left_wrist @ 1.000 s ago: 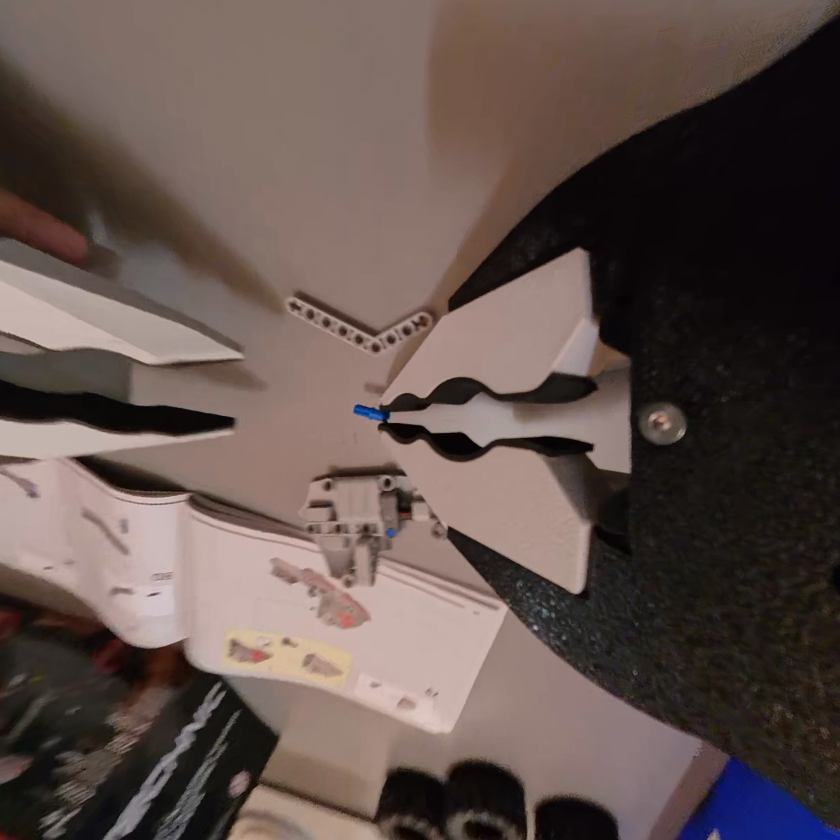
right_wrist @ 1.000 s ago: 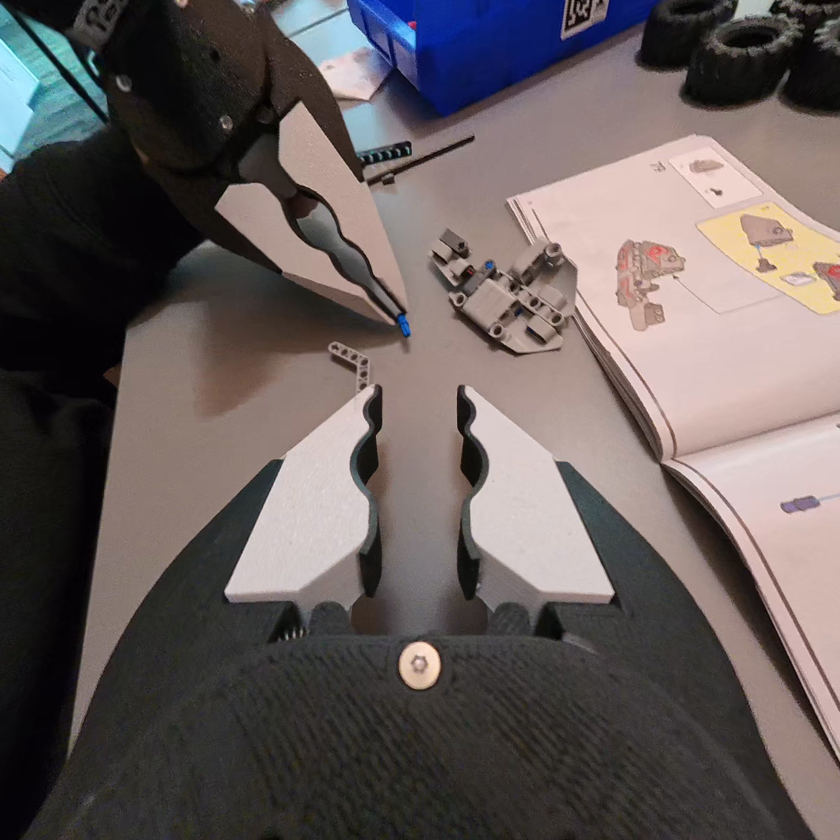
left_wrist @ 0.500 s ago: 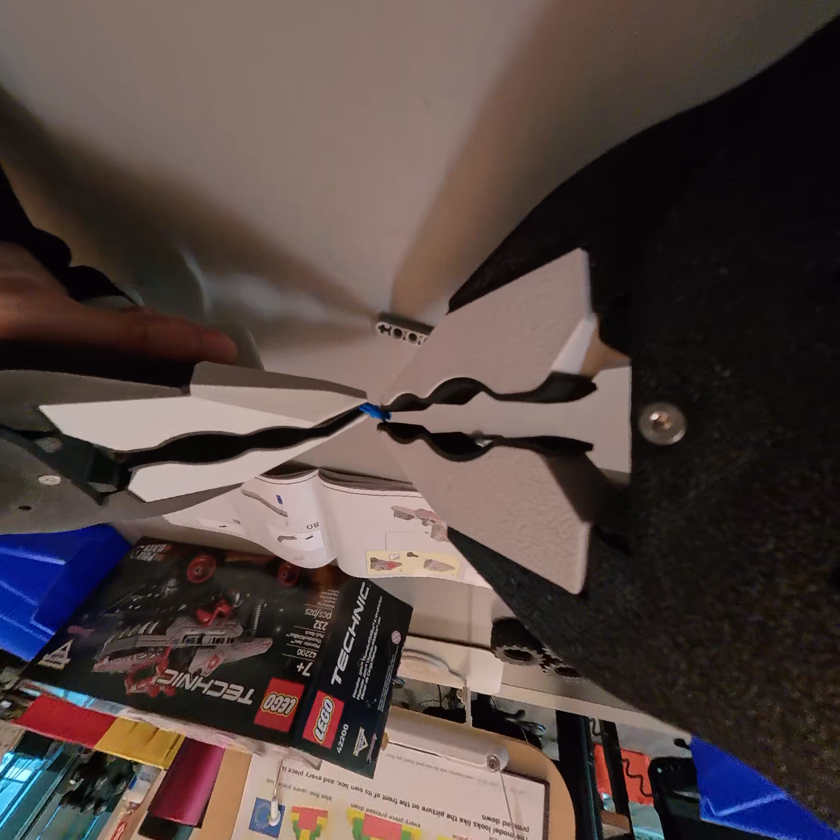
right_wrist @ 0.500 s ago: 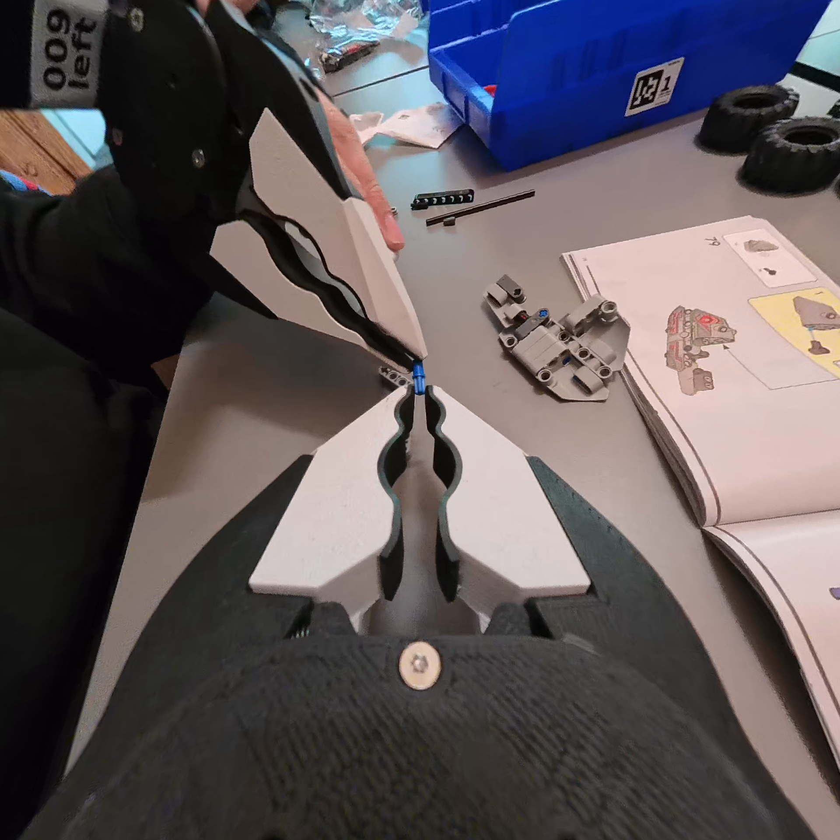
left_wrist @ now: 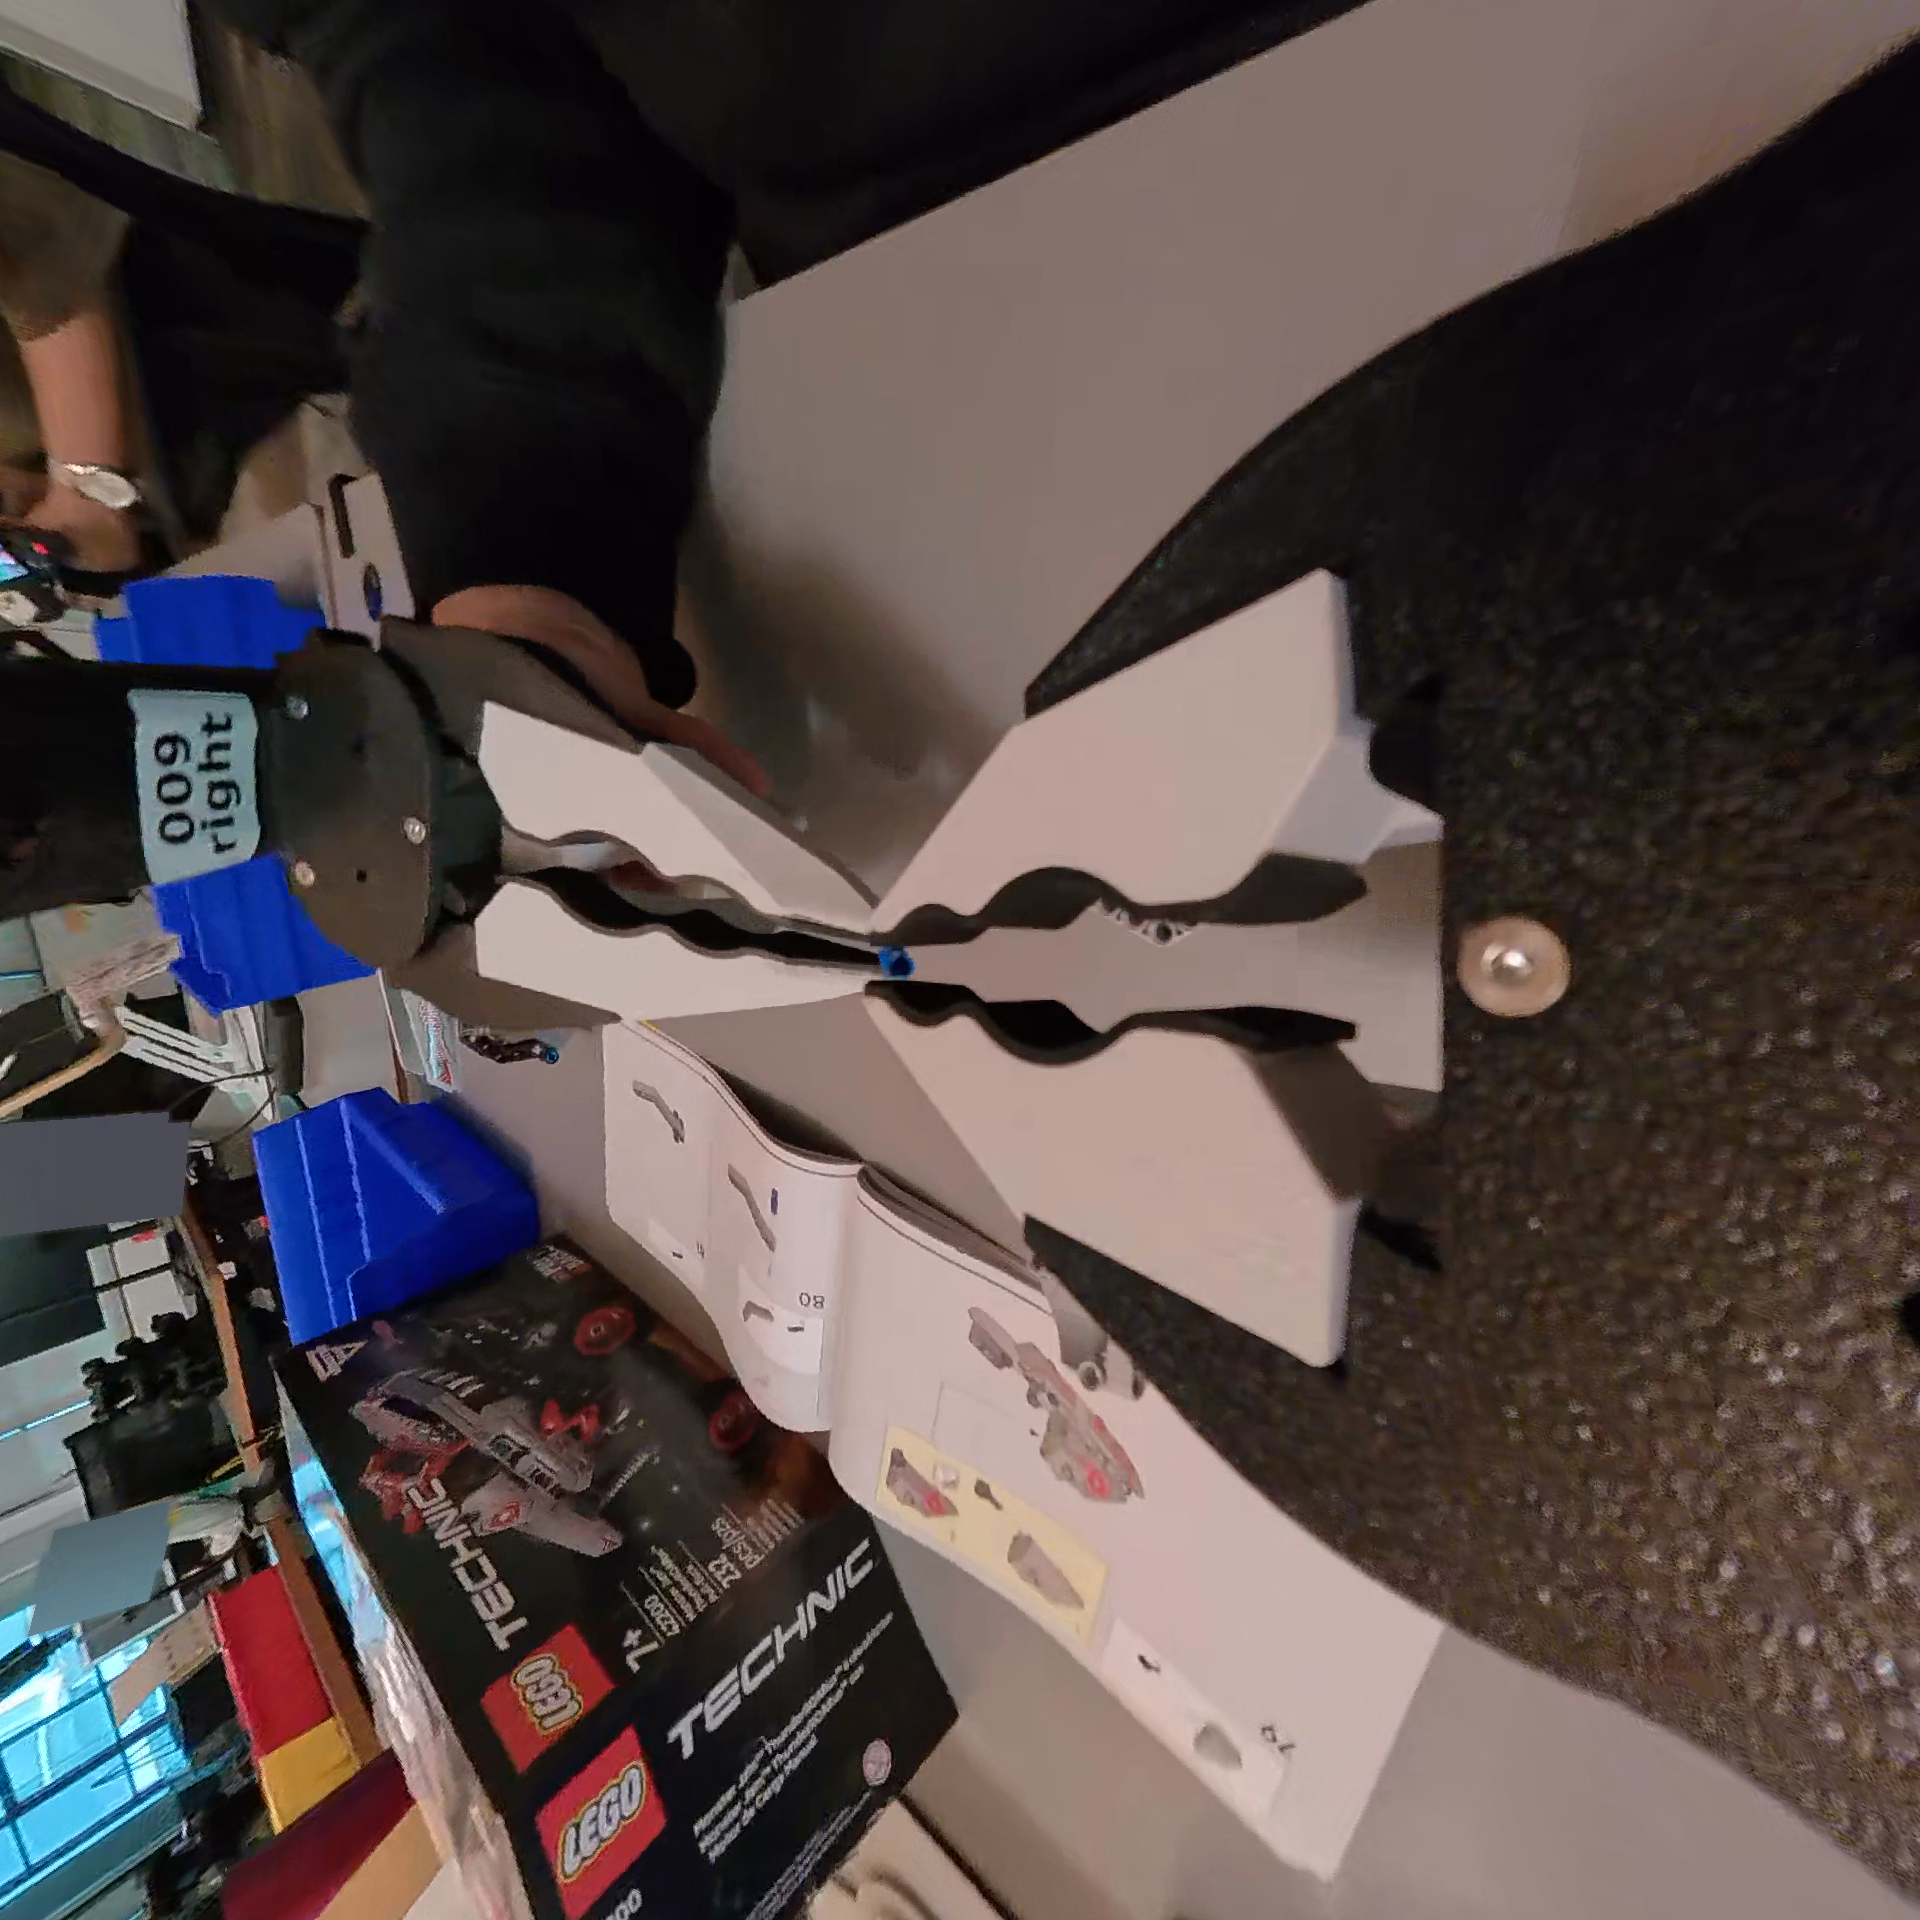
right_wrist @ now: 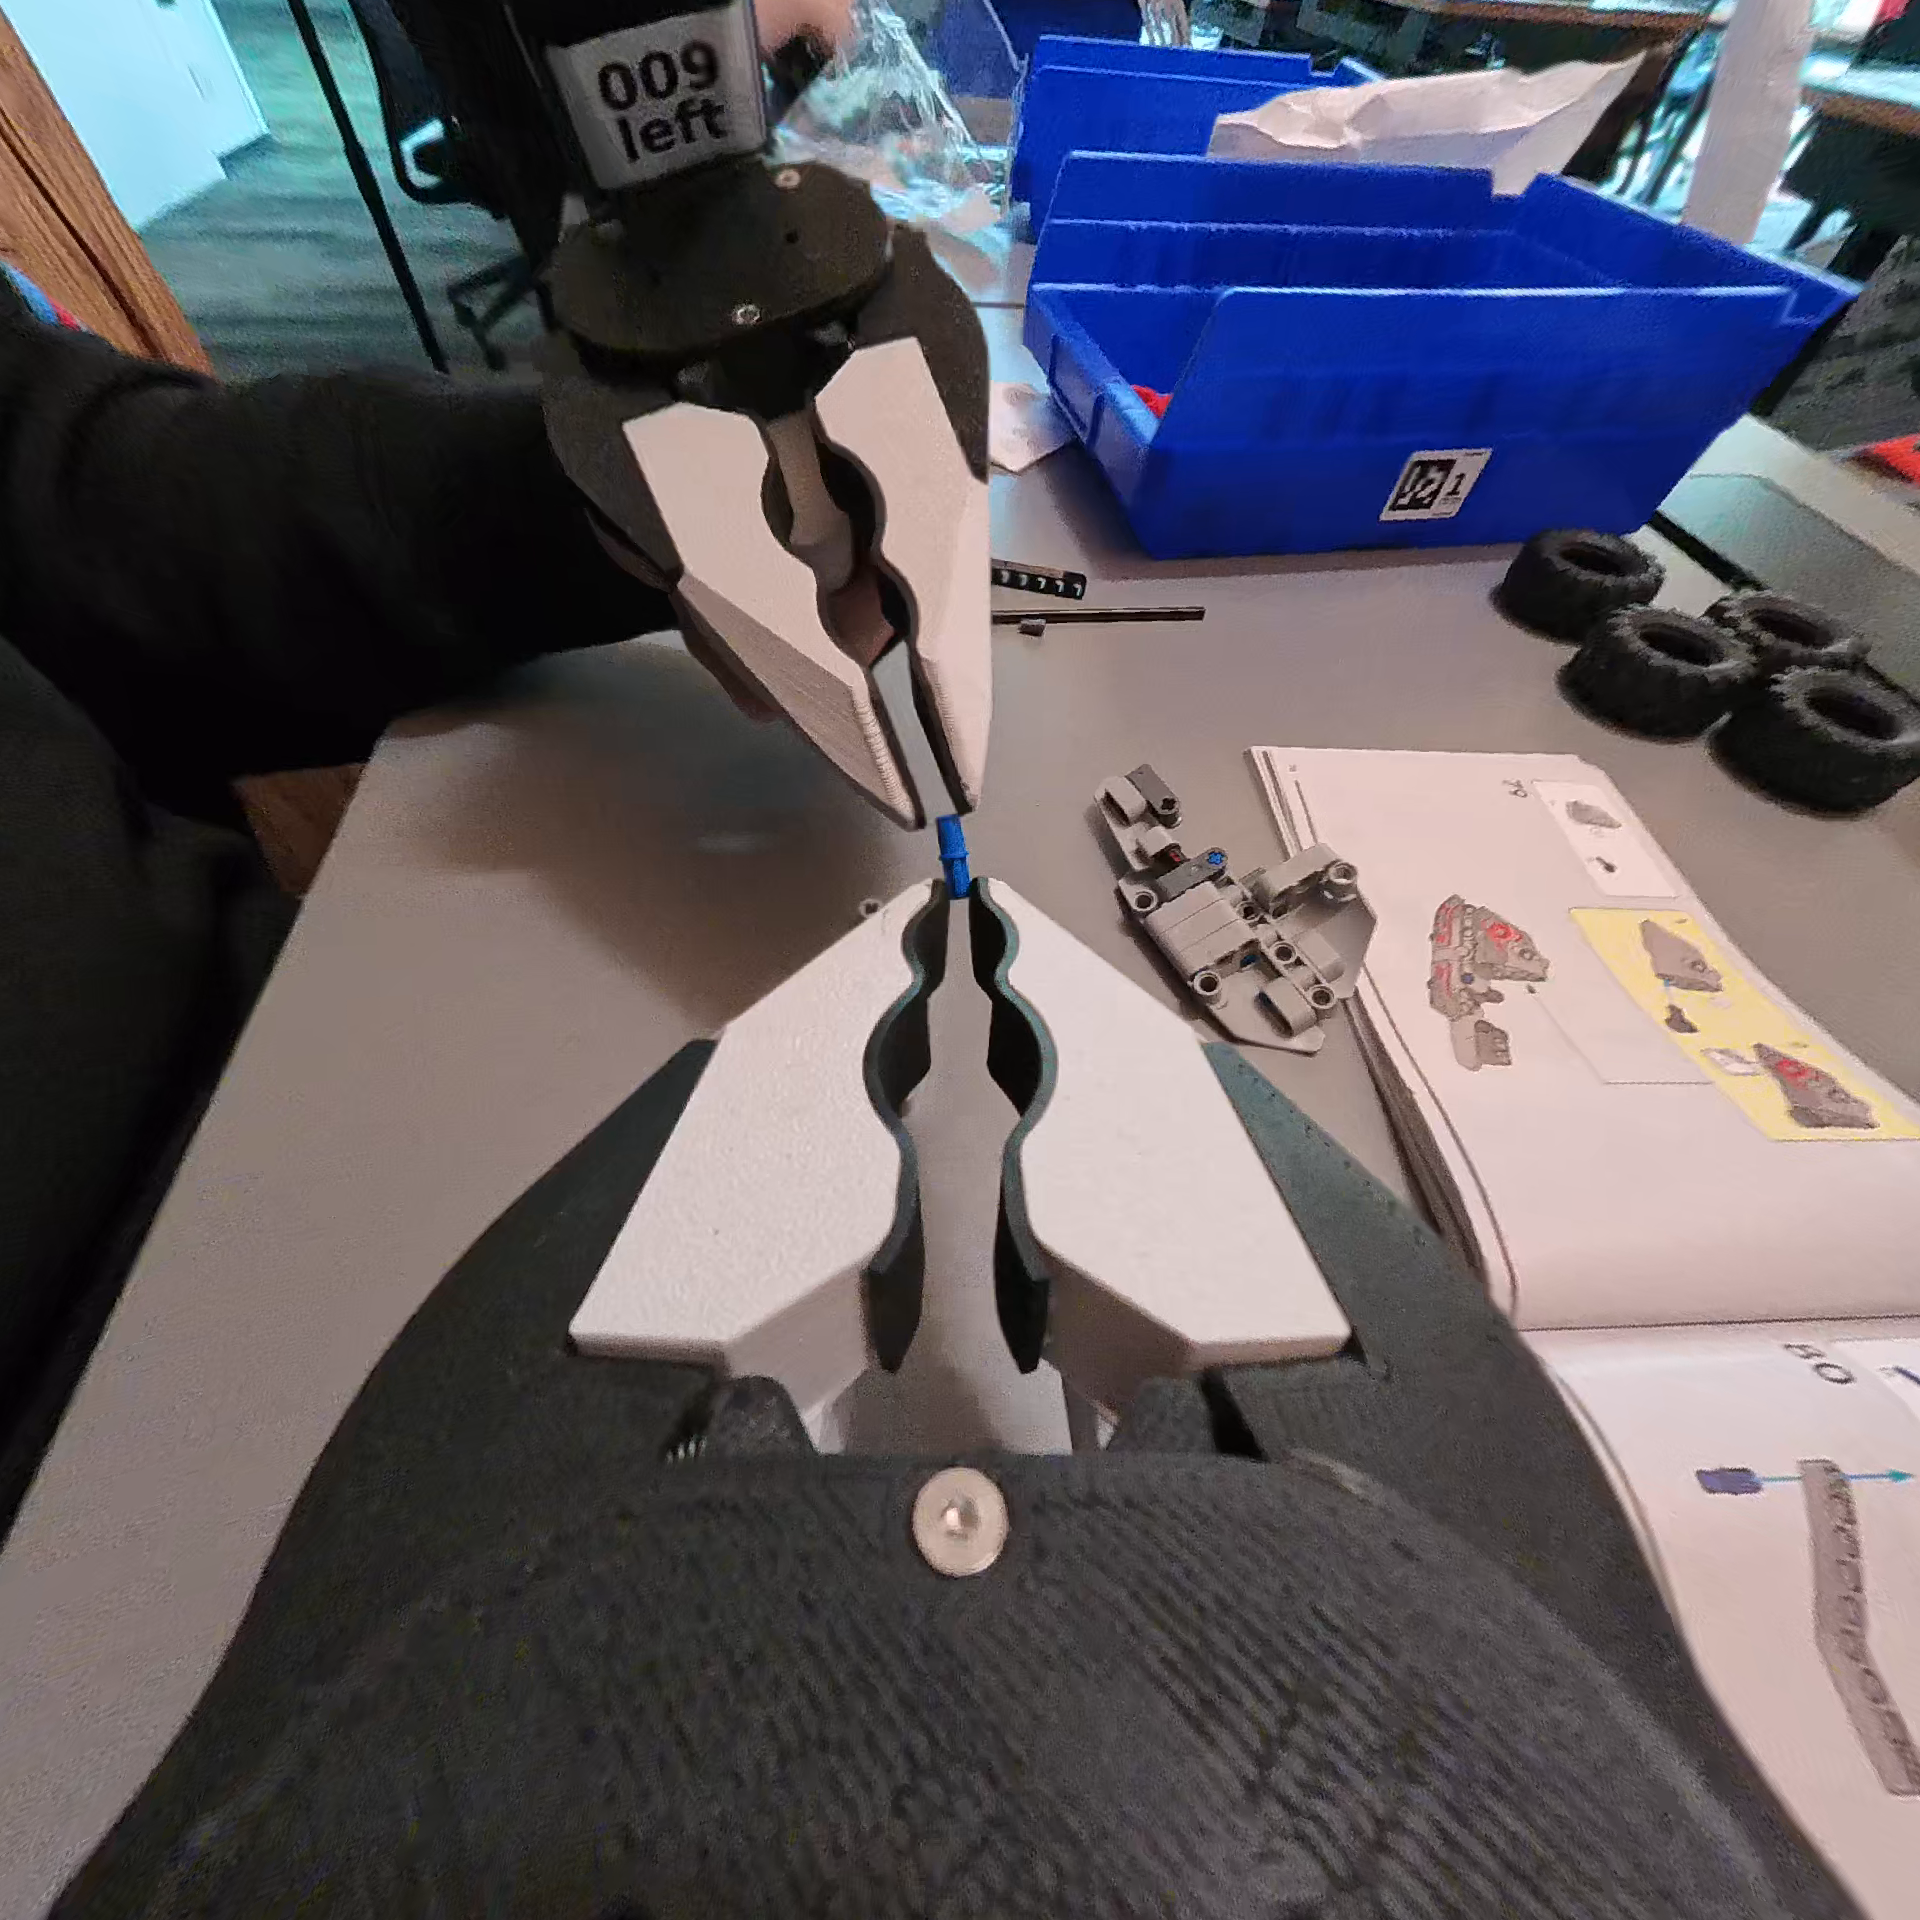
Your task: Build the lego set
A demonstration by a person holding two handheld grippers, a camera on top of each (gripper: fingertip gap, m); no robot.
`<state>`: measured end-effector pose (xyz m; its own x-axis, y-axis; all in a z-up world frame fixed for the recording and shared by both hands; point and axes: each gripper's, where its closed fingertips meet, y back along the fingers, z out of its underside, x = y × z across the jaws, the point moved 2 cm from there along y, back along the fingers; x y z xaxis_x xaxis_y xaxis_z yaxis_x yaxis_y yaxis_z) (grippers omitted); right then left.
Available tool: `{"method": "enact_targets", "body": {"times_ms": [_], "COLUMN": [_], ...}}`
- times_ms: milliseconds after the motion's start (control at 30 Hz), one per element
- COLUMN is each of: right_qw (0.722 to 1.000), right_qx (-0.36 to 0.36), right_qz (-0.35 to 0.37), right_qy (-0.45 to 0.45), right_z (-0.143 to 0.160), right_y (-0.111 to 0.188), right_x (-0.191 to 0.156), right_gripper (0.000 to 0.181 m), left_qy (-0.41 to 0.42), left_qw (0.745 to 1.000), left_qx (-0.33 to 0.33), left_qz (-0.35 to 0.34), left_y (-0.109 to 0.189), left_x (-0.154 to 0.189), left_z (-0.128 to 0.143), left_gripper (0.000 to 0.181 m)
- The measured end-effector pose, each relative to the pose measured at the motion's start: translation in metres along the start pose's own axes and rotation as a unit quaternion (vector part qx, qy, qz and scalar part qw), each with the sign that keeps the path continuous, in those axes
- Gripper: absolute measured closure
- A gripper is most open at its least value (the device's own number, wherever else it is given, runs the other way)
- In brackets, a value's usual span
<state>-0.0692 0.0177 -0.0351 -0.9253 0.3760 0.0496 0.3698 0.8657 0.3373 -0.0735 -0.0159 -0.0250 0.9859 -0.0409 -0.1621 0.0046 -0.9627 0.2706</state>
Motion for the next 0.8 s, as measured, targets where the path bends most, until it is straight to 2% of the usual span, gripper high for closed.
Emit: {"method": "enact_targets", "body": {"times_ms": [333, 433, 500, 567, 633, 667, 800], "right_qw": [1.0, 1.0, 0.999, 0.996, 0.99, 0.987, 0.984], "right_qx": [0.015, 0.02, 0.001, -0.05, -0.116, -0.142, -0.169], "right_qz": [-0.005, -0.013, -0.03, -0.047, -0.027, -0.014, 0.002], "right_qy": [0.01, -0.001, -0.019, -0.05, -0.07, -0.073, -0.05], "right_z": [-0.002, -0.001, 0.005, 0.018, 0.037, 0.045, 0.055], "right_y": [0.0, 0.0, 0.0, 0.001, 0.001, 0.001, -0.009], "right_x": [-0.003, -0.004, -0.007, -0.012, -0.011, -0.01, -0.015], "right_gripper": [0.179, 0.179, 0.179, 0.177, 0.158, 0.157, 0.154], "left_qy": [0.02, 0.029, 0.023, -0.005, -0.032, -0.036, -0.048], "left_qw": [1.0, 0.999, 0.998, 0.993, 0.984, 0.98, 0.965], "left_qx": [0.003, 0.0, -0.032, -0.088, -0.136, -0.149, -0.192], "left_qz": [0.011, 0.032, 0.055, 0.082, 0.11, 0.127, 0.175], "left_y": [-0.003, -0.004, -0.008, -0.011, -0.013, -0.014, -0.018], "left_x": [0.002, 0.006, 0.011, 0.016, 0.018, 0.019, 0.016], "left_z": [0.003, 0.005, 0.013, 0.027, 0.038, 0.04, 0.043], "left_gripper": [0.179, 0.18, 0.18, 0.18, 0.18, 0.18, 0.18]}}
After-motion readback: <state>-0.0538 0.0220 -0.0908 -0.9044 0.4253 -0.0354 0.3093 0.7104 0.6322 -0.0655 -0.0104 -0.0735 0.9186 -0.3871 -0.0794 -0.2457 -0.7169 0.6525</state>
